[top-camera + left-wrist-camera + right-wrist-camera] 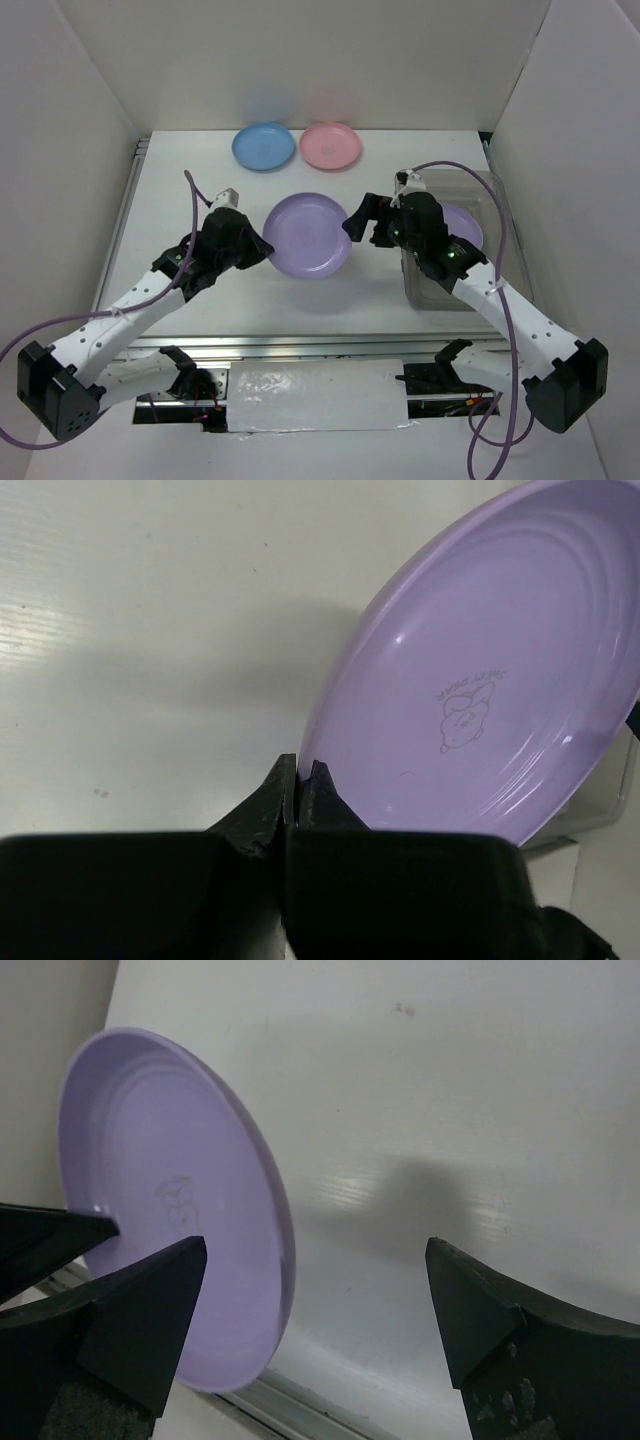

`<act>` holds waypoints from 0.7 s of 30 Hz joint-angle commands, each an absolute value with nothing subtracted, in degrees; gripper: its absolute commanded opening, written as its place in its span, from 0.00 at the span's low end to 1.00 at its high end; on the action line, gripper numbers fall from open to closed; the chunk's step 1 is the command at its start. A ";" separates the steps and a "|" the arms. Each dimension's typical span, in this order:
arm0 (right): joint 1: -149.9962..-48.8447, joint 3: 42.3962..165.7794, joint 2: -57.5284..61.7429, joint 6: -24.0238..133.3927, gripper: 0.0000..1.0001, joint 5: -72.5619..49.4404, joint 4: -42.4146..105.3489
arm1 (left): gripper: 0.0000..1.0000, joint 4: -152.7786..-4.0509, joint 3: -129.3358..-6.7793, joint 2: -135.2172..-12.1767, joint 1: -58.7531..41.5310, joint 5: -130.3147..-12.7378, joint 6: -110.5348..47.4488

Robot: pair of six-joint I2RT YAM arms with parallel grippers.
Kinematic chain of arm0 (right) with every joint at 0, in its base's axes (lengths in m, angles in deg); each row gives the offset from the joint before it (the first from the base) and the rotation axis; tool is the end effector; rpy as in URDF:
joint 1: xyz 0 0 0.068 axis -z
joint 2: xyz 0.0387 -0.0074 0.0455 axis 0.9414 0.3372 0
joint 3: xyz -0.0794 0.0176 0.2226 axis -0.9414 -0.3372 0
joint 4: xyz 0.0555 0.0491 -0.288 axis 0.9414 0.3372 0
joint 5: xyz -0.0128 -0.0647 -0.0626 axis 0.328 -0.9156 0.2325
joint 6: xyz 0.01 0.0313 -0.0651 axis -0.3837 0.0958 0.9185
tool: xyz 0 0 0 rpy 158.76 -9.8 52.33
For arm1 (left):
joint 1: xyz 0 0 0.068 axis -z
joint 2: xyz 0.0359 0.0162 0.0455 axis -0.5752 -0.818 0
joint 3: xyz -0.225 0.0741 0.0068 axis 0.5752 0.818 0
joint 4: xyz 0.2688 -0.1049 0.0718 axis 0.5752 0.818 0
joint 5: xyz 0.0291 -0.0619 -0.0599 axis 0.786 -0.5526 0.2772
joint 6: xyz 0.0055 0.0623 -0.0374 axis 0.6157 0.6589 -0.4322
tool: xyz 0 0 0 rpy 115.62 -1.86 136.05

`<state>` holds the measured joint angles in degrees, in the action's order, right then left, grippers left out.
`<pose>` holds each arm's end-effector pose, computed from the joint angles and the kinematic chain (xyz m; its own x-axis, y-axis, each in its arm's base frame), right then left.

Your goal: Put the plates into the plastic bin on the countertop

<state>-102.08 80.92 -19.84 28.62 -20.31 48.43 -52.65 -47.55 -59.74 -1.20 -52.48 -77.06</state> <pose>0.2680 0.1648 0.2796 -0.5707 0.2849 -0.7701 -0.2404 0.8388 0.4885 0.2654 -0.1648 0.2501 -0.5998 -0.5906 -0.5399 -0.1567 0.7483 -0.6445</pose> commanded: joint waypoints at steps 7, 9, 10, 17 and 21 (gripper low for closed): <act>-108.08 82.24 -12.71 27.93 0.29 -25.35 46.08 | 0.00 -50.12 -50.99 -54.54 2.77 -50.70 -74.98; -108.61 82.59 -11.91 26.88 0.00 -27.72 46.86 | 0.00 -49.59 -51.26 -53.93 2.68 -50.70 -74.90; -108.87 82.77 -11.74 26.35 0.00 -28.68 47.30 | 0.00 -49.33 -51.35 -53.75 2.60 -50.17 -74.81; -92.43 81.46 -13.48 15.72 0.00 -33.71 54.68 | 0.99 -38.89 -54.42 -49.37 1.54 -43.85 -74.46; -71.74 75.57 -18.32 13.69 0.00 -26.52 52.85 | 0.99 -35.01 -54.42 -44.44 0.49 -41.65 -71.04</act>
<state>-82.92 78.15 -13.54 18.08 -27.30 52.35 -39.36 -52.64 -47.92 1.34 -45.11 -74.40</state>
